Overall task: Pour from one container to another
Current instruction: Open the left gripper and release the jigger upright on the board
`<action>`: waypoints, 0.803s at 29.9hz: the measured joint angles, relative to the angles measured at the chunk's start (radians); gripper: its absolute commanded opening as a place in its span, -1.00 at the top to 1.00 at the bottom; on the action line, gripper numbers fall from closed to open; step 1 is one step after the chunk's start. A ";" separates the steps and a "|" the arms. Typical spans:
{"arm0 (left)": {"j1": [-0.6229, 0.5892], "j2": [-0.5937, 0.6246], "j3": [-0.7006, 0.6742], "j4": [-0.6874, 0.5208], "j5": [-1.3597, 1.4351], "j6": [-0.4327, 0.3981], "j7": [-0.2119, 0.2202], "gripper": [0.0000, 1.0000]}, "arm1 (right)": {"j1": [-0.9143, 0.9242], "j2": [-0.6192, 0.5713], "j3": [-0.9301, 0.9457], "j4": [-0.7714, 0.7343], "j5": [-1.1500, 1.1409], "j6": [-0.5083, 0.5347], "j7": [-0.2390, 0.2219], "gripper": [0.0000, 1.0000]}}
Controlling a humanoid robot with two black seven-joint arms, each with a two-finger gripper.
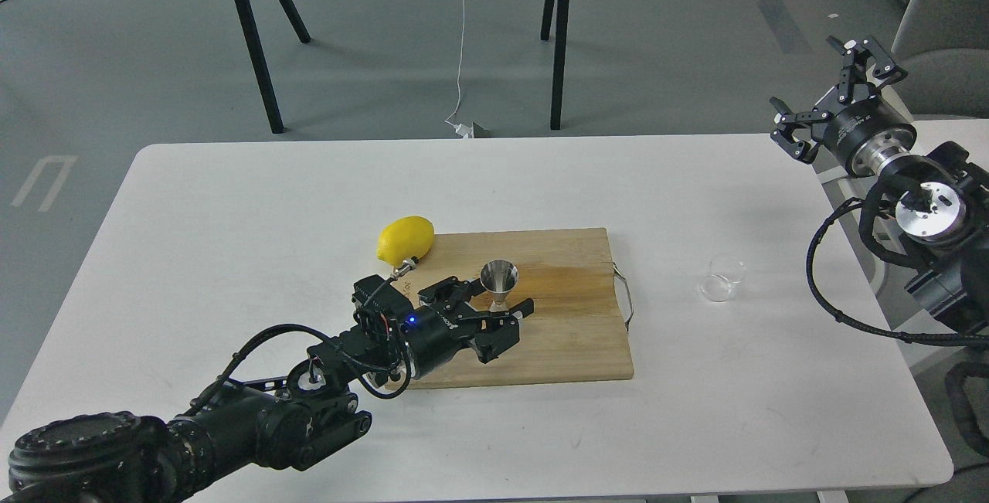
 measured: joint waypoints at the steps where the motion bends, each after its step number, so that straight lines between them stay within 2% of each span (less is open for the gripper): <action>1: 0.000 0.001 0.000 0.001 0.000 0.000 0.000 -0.65 | 0.000 0.000 0.000 0.000 0.000 0.000 0.000 -1.00; 24: 0.030 0.046 -0.003 -0.004 -0.002 0.000 0.000 -0.65 | -0.004 -0.001 0.001 0.000 0.000 0.000 0.001 -1.00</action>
